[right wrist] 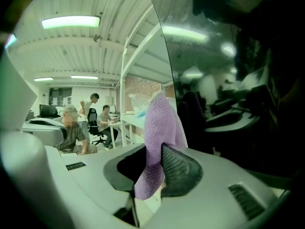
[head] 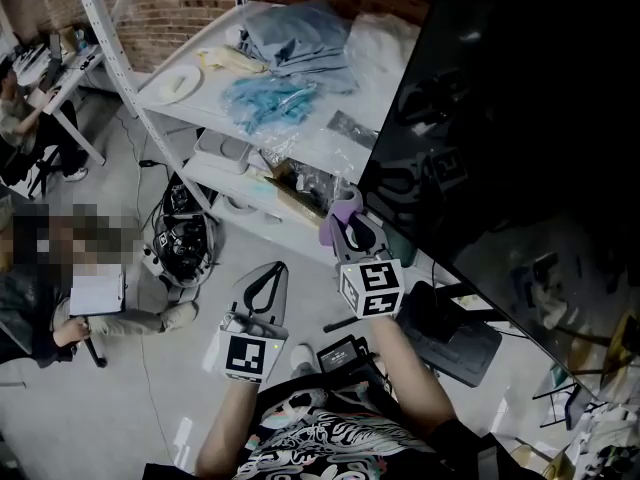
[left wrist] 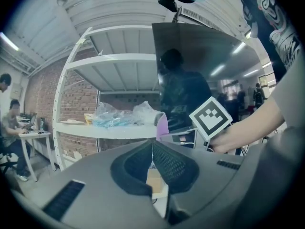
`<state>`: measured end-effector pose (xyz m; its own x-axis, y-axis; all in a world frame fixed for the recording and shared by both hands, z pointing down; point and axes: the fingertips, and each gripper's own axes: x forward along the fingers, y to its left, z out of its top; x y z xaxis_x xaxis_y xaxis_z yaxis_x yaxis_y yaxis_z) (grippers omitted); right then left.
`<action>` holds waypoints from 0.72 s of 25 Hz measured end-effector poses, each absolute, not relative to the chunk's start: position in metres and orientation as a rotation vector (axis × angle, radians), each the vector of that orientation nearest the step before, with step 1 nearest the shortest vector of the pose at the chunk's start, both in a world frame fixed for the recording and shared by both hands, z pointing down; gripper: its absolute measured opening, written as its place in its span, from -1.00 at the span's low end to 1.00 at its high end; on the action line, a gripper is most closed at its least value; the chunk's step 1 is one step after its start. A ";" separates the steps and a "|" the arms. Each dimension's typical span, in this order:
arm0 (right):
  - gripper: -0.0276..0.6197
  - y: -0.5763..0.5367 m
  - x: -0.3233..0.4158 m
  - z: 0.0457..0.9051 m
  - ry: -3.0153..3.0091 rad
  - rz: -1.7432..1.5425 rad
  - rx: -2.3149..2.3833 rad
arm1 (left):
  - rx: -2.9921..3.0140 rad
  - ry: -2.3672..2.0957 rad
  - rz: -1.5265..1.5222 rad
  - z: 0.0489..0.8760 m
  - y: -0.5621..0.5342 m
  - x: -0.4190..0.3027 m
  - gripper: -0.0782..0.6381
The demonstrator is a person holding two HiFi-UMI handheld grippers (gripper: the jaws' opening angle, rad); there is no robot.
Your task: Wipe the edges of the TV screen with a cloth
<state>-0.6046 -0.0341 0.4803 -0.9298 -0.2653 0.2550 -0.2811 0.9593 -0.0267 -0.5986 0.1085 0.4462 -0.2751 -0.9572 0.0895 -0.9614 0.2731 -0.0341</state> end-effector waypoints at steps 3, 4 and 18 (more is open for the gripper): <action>-0.59 -0.016 -0.594 0.474 -2.878 0.090 0.397 | 1.852 -2.467 0.082 0.447 0.112 -0.600 -0.73; -0.59 -0.012 -0.587 0.471 -2.886 0.094 0.403 | 1.852 -2.467 0.073 0.447 0.113 -0.601 -0.73; -0.60 -0.028 -0.469 0.445 -2.865 0.049 0.714 | 1.982 -2.385 0.116 0.443 0.090 -0.577 -0.73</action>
